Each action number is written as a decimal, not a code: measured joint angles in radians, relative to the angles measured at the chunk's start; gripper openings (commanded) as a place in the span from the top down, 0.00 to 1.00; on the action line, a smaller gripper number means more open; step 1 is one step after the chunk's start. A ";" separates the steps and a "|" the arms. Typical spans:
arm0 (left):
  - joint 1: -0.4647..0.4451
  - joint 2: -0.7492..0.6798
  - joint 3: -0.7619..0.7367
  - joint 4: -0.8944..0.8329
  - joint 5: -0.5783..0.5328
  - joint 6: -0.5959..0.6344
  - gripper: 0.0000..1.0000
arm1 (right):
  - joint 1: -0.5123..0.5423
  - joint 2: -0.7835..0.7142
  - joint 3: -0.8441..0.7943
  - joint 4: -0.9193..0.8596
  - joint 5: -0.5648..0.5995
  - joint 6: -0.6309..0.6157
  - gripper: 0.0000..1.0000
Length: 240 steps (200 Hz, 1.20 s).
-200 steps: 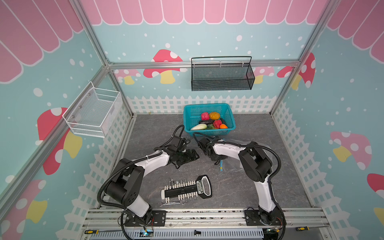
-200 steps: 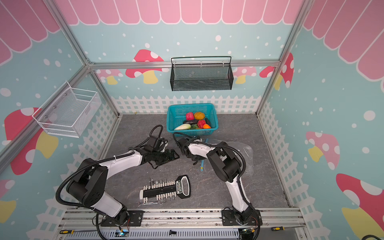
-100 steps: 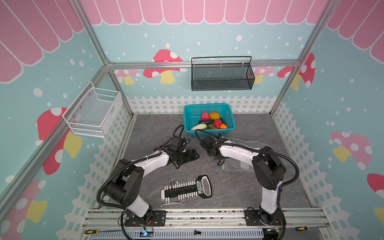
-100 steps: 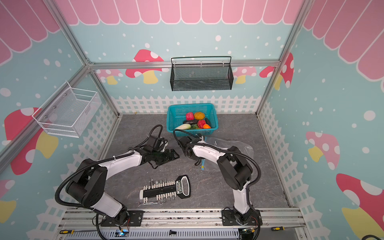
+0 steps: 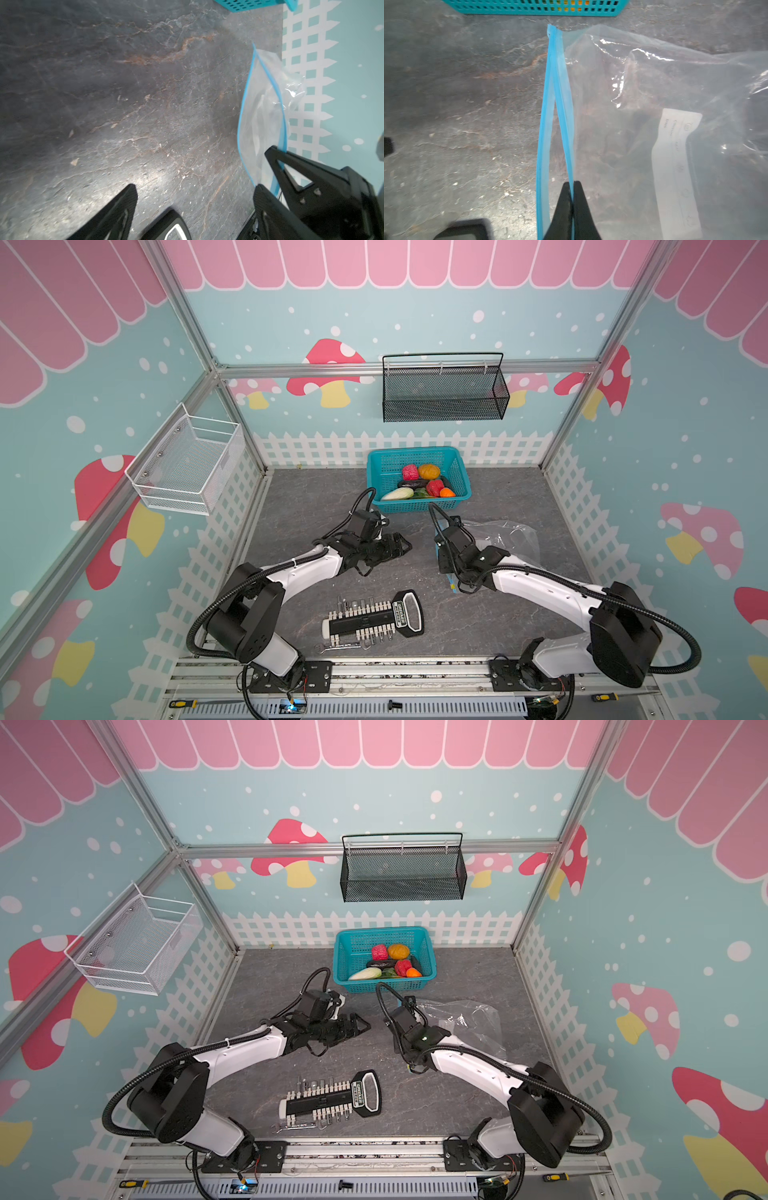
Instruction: Place the food in the zip-top bag and seal the zipper
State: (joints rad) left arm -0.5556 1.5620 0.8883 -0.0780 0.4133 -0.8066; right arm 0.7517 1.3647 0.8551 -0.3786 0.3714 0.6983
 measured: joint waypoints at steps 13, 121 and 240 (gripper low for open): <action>-0.008 0.017 0.005 0.033 0.007 -0.016 0.14 | -0.006 -0.018 -0.021 0.042 -0.031 -0.014 1.00; -0.082 0.137 0.034 0.249 0.140 -0.057 0.34 | -0.093 -0.156 -0.155 0.277 -0.199 -0.096 1.00; -0.095 0.300 0.171 0.363 0.249 -0.087 0.85 | -0.124 -0.235 -0.139 0.243 -0.258 -0.117 1.00</action>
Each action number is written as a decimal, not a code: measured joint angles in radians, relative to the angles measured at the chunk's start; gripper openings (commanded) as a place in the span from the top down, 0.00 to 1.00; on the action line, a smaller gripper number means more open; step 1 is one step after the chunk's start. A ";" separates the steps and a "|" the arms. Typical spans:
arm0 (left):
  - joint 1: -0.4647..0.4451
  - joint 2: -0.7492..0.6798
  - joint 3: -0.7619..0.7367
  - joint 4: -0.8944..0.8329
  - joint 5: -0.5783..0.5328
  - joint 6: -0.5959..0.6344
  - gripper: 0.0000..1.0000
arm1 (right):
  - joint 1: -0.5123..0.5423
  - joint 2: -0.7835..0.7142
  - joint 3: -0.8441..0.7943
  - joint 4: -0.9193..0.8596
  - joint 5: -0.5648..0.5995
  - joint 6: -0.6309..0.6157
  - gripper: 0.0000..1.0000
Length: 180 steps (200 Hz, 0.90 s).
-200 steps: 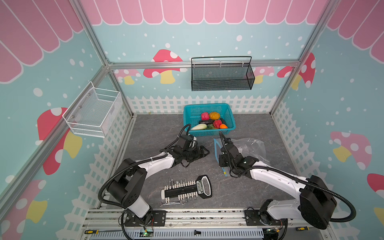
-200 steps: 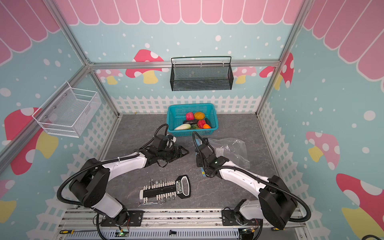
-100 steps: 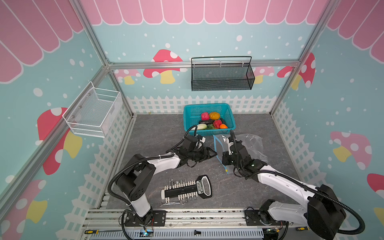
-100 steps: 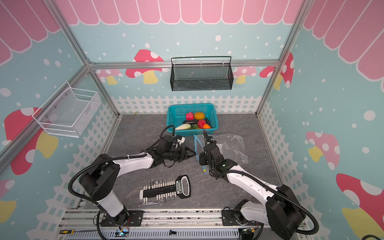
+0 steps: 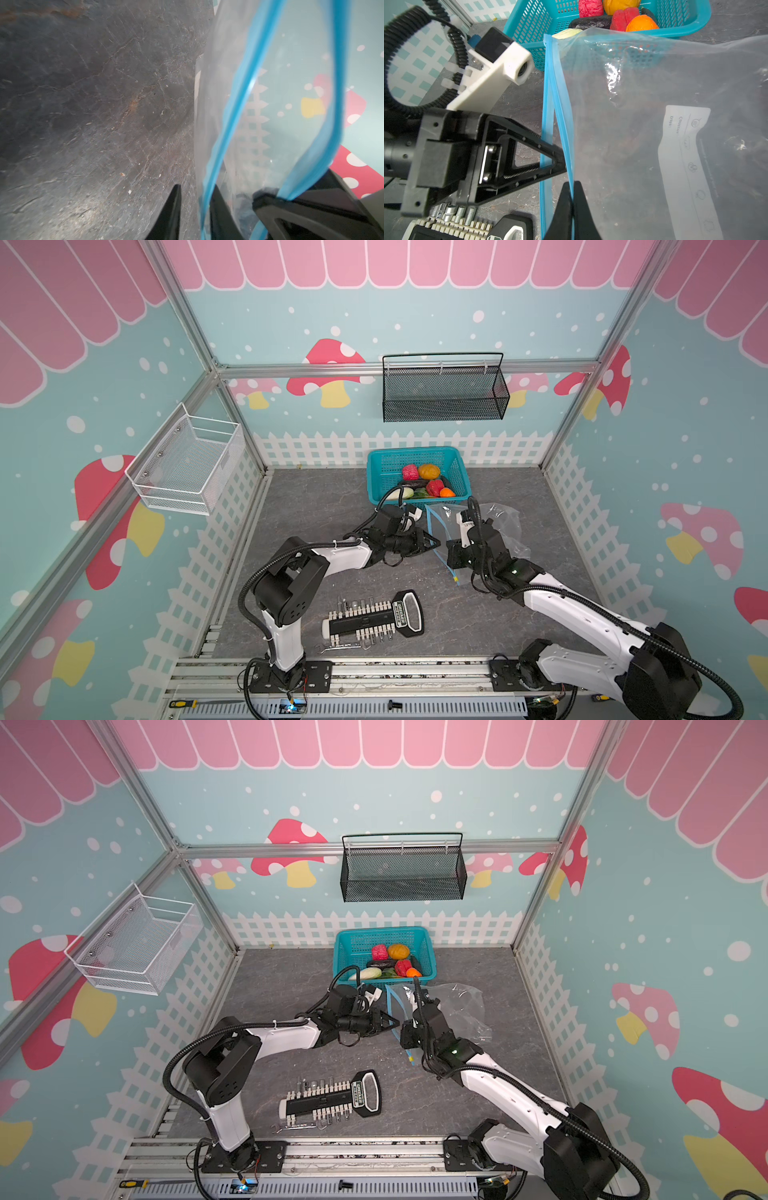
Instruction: Place the food in the zip-top bag and seal the zipper
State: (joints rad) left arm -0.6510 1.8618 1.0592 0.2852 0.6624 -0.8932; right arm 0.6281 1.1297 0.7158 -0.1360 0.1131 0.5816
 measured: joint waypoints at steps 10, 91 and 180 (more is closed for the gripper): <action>0.000 0.000 0.000 0.004 0.003 -0.006 0.89 | 0.000 -0.002 0.000 -0.005 0.000 -0.001 1.00; -0.010 -0.001 0.001 0.011 0.011 -0.022 1.00 | 0.000 0.053 0.110 -0.126 0.060 -0.020 0.73; -0.040 -0.001 0.024 0.011 0.011 -0.032 1.00 | 0.000 0.222 0.299 -0.318 0.177 -0.062 0.62</action>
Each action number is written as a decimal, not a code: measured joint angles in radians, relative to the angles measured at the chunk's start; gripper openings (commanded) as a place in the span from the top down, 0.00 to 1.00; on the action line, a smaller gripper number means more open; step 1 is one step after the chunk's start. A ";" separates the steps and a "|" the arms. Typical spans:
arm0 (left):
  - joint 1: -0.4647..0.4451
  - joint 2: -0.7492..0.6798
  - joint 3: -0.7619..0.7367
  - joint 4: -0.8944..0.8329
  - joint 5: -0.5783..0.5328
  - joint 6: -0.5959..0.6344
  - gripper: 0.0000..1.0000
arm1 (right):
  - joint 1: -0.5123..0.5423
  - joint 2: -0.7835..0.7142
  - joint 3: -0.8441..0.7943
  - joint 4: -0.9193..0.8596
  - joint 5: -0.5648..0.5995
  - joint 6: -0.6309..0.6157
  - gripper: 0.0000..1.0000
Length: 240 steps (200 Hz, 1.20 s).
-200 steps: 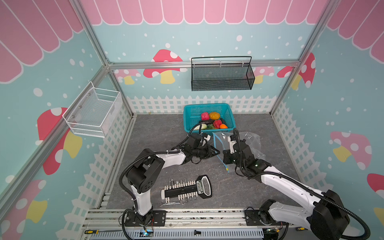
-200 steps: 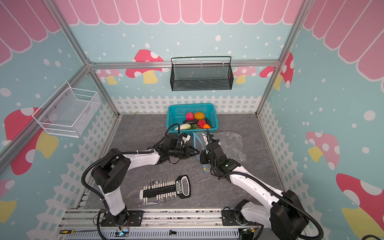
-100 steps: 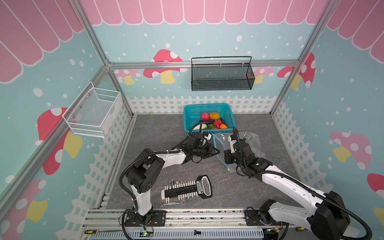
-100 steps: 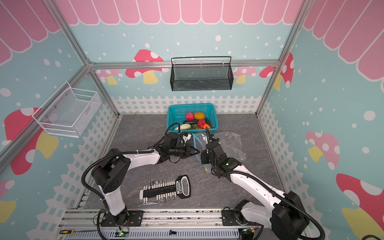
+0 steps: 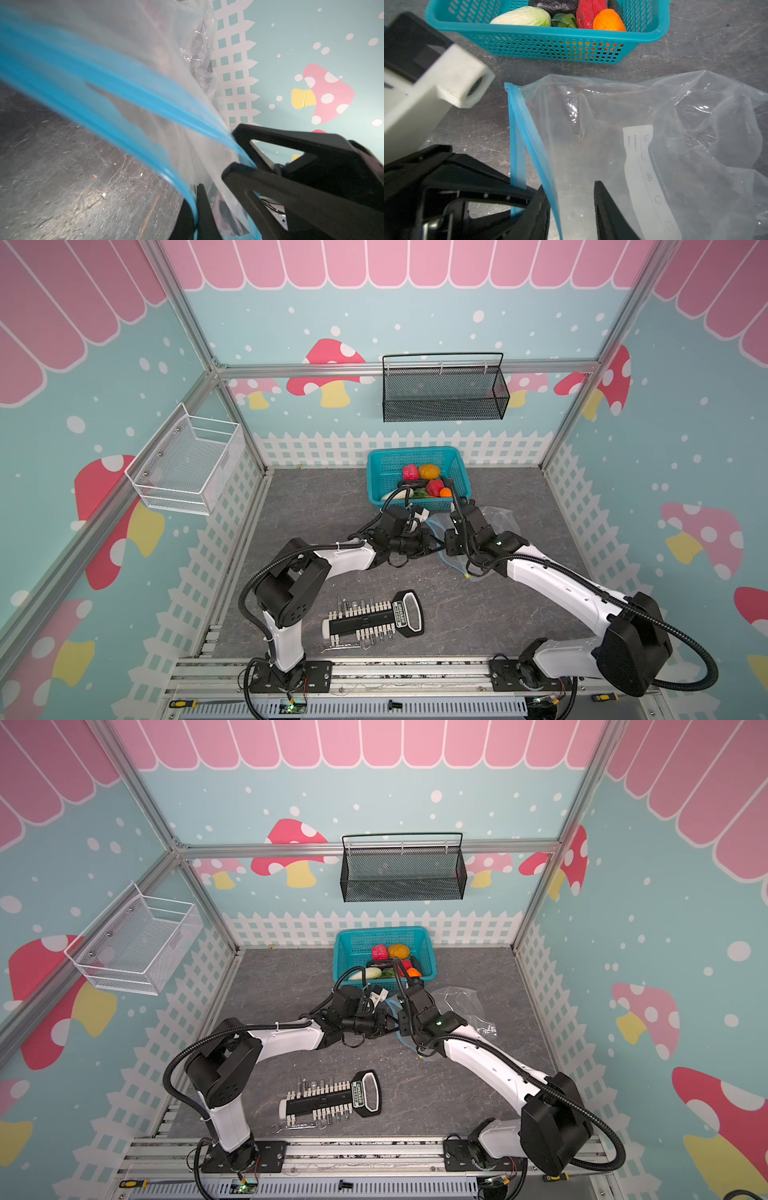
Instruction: Place the food in the zip-top bag and seal the zipper
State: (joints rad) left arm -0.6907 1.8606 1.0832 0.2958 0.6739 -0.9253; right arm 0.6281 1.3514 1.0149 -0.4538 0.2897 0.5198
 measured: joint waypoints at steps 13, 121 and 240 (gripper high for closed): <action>-0.002 0.000 0.004 0.000 0.000 -0.003 1.00 | 0.000 0.017 0.017 -0.011 0.011 -0.008 0.61; -0.013 0.000 0.006 0.000 -0.001 -0.014 1.00 | 0.014 0.085 0.117 -0.060 0.068 -0.058 0.97; -0.035 0.048 0.063 -0.040 -0.082 -0.078 1.00 | 0.014 0.036 0.158 -0.228 0.183 -0.044 1.00</action>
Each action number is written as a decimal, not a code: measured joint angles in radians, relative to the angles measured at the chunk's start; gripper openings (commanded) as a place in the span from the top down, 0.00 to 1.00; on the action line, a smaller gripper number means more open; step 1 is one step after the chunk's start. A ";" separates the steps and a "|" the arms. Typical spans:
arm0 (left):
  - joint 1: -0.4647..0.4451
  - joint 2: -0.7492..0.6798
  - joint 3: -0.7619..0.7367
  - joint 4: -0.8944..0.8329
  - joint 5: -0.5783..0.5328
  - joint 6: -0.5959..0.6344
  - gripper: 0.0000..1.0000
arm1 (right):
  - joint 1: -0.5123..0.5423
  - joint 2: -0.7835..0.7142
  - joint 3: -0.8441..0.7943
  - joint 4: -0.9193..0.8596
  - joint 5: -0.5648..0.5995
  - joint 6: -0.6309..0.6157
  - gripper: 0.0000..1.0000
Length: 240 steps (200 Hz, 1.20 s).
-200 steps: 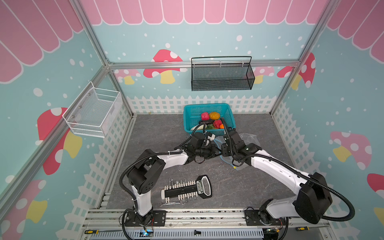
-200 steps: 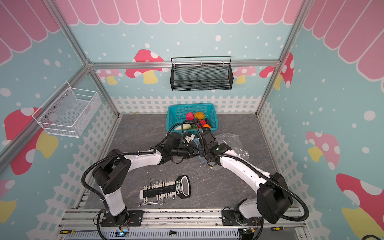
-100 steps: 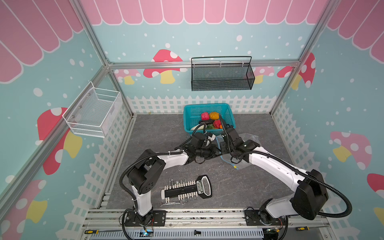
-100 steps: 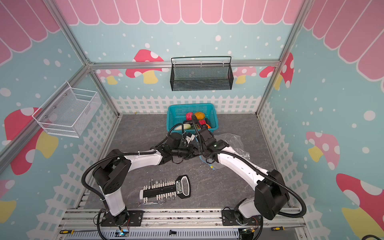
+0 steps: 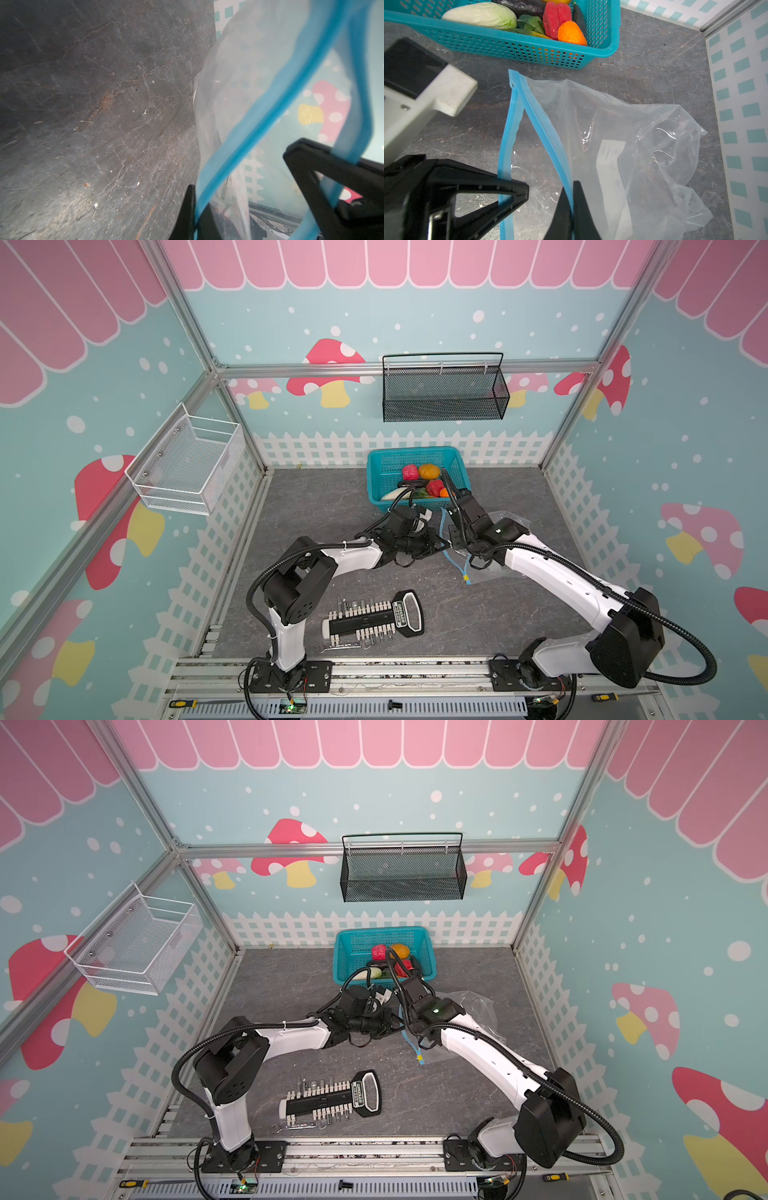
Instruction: Place the food in the zip-top bag and seal the zipper
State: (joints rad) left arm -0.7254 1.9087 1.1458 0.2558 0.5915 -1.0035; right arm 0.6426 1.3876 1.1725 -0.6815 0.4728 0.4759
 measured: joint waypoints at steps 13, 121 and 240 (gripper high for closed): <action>-0.004 0.002 0.008 -0.007 -0.011 -0.001 1.00 | 0.000 0.000 0.003 -0.016 0.011 0.001 1.00; 0.000 0.006 0.003 -0.113 -0.062 0.048 0.74 | 0.000 0.074 0.052 -0.056 0.016 0.023 1.00; 0.185 -0.171 0.121 -0.402 -0.197 0.261 0.40 | 0.000 0.150 0.052 -0.041 0.012 0.033 1.00</action>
State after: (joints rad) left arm -0.5400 1.7378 1.2663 -0.1459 0.3946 -0.7425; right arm 0.6422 1.5379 1.2243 -0.7227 0.4850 0.5091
